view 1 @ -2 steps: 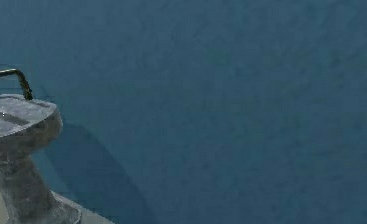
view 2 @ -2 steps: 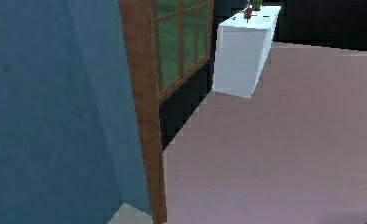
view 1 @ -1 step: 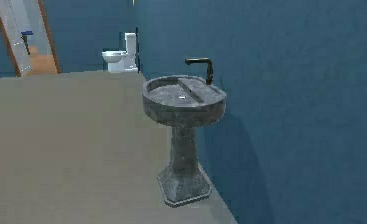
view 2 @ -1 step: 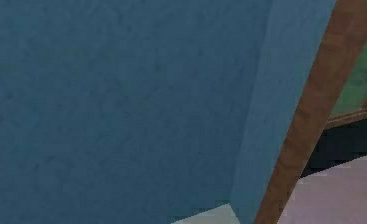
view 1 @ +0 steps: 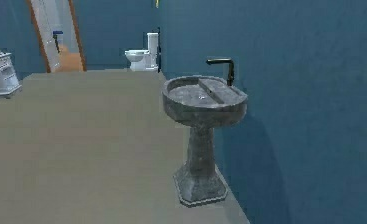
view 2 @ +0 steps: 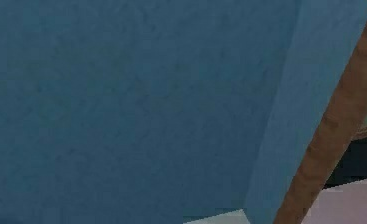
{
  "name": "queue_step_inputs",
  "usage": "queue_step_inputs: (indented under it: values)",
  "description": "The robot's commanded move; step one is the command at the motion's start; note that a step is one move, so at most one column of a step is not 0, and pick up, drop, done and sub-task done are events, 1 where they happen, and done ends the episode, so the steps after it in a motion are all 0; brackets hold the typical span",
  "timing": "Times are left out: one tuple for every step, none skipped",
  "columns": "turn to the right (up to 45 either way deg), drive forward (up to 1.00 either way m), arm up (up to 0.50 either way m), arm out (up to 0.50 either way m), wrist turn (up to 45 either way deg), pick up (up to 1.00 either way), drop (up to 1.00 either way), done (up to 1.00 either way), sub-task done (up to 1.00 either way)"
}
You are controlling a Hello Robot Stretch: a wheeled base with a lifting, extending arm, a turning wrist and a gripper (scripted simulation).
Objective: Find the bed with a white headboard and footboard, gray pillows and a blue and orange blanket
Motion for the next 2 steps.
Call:
queue_step_inputs:
  values:
    - [0.0, 0.25, 0.00, 0.00, 0.0, 0.00, 0.00, 0.00, 0.00]
    - [-30.0, 0.00, 0.00, 0.00, 0.0, 0.00, 0.00, 0.00, 0.00]
